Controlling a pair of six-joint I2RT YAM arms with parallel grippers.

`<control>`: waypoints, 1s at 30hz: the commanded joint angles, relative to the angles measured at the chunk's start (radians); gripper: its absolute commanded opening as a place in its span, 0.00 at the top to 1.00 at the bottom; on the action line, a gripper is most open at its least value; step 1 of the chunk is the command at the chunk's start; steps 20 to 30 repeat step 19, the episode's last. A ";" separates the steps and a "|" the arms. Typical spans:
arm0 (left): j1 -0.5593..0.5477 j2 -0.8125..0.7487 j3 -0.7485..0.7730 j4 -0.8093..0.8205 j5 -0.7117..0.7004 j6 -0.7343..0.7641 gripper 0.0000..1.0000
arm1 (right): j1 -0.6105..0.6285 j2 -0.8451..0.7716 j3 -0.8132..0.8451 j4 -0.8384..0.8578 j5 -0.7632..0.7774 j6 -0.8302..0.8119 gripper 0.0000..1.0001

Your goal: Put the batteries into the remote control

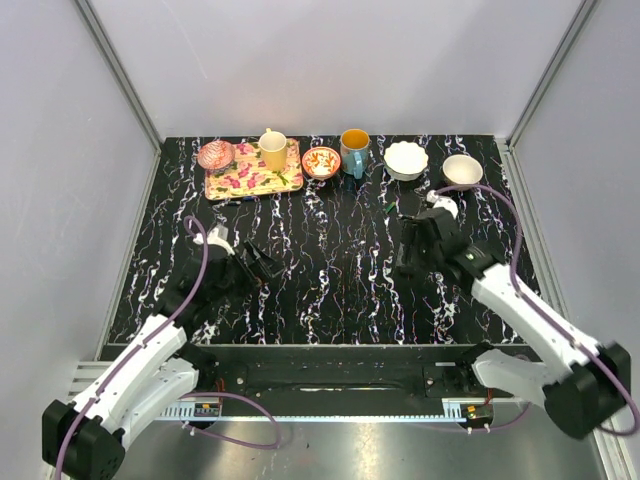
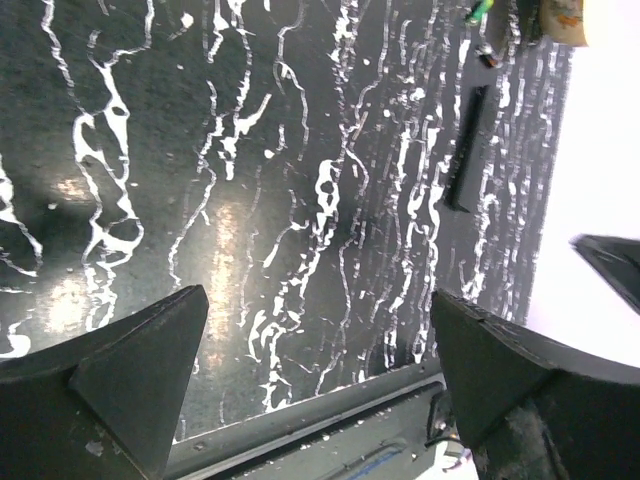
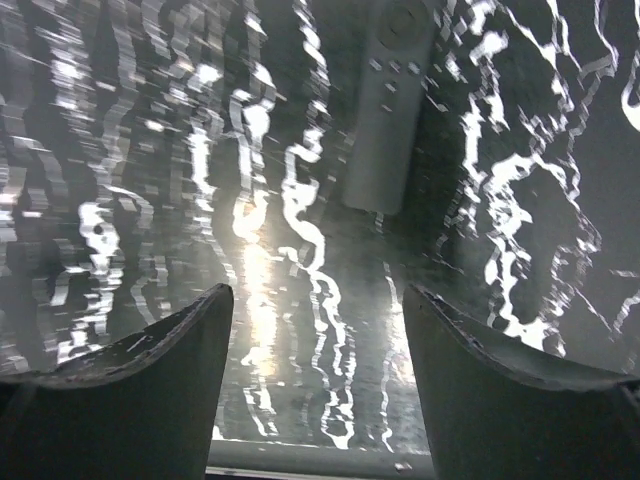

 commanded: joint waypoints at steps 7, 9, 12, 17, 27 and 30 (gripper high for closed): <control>0.000 0.104 0.180 -0.140 -0.309 0.165 0.01 | 0.001 -0.544 -0.245 0.248 -0.016 0.103 0.01; 0.001 0.097 0.217 -0.160 -0.374 0.189 0.01 | 0.001 -0.646 -0.317 0.315 0.009 0.106 0.00; 0.001 0.083 0.260 -0.162 -0.390 0.204 0.01 | 0.001 -0.680 -0.359 0.356 0.014 0.108 0.00; 0.000 0.098 0.294 -0.148 -0.344 0.278 0.01 | 0.003 -0.550 -0.302 0.323 -0.039 0.127 0.00; 0.000 0.098 0.301 -0.166 -0.347 0.286 0.01 | 0.003 -0.475 -0.255 0.279 -0.055 0.127 0.00; 0.000 0.098 0.301 -0.166 -0.347 0.286 0.01 | 0.003 -0.475 -0.255 0.279 -0.055 0.127 0.00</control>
